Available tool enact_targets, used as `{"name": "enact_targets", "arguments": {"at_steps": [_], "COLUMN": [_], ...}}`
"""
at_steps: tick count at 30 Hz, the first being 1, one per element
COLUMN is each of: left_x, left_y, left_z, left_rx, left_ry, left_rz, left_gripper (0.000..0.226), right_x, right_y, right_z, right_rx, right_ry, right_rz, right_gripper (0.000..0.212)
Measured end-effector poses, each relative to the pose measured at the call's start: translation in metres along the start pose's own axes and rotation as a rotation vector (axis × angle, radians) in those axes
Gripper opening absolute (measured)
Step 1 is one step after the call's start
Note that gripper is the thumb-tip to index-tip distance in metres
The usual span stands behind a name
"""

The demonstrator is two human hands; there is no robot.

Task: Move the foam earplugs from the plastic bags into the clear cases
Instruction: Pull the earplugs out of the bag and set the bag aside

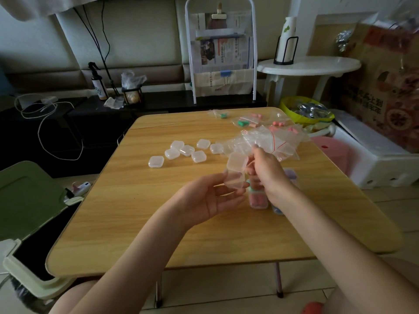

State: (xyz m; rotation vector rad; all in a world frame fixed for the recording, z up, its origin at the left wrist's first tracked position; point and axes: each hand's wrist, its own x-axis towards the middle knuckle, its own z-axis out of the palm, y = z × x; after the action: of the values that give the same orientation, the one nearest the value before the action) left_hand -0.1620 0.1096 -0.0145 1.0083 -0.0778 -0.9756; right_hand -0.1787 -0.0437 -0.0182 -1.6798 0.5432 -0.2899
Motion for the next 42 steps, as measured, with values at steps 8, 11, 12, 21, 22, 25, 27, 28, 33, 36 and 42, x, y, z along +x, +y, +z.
{"name": "enact_targets", "arguments": {"at_steps": [8, 11, 12, 21, 22, 25, 27, 28, 33, 36, 42], "left_x": [0.011, 0.013, 0.013, 0.011, 0.011, 0.010, 0.010, 0.010, 0.012, 0.012, 0.017], "left_y": [0.003, 0.005, 0.005, 0.007, 0.007, 0.008, 0.008, 0.008, 0.008, 0.007, -0.001], "left_z": [-0.016, -0.017, -0.017, -0.011, -0.011, -0.010, -0.010, -0.010, -0.010, -0.007, -0.008], "left_rx": [-0.170, -0.204, -0.207, -0.215, -0.203, -0.175, -0.164, -0.154, -0.050, -0.029, 0.044], "left_ry": [0.164, 0.172, 0.173, 0.047, 0.048, 0.046, 0.066, 0.088, 0.162, 0.149, 0.254], "left_rz": [0.043, 0.059, 0.064, 0.157, 0.163, 0.175, 0.186, 0.196, 0.286, 0.298, 0.289], "left_gripper": [0.023, 0.022, 0.022, 0.019, 0.019, 0.021, 0.013, 0.013, 0.018, 0.021, 0.019], "right_x": [-0.005, -0.010, -0.012, -0.019, -0.017, -0.017, -0.019, -0.019, -0.018, -0.015, -0.004], "right_y": [-0.005, -0.005, -0.005, 0.005, 0.006, 0.007, 0.007, 0.006, -0.002, -0.002, 0.012], "right_z": [0.002, 0.004, 0.005, 0.019, 0.020, 0.021, 0.023, 0.023, 0.016, 0.013, 0.017], "right_rx": [0.405, 0.416, 0.370, -0.227, -0.285, -0.365, -0.316, -0.263, 0.020, -0.040, 0.009], "right_ry": [-0.244, -0.263, -0.252, -0.170, -0.153, -0.162, -0.211, -0.218, -0.046, 0.058, -0.049], "right_rz": [-0.008, -0.186, -0.246, -0.694, -0.720, -0.753, -0.721, -0.701, -0.656, -0.688, -0.378], "right_gripper": [0.029, 0.018, 0.015, 0.013, 0.013, 0.022, 0.029, 0.029, 0.018, 0.008, 0.009]}}
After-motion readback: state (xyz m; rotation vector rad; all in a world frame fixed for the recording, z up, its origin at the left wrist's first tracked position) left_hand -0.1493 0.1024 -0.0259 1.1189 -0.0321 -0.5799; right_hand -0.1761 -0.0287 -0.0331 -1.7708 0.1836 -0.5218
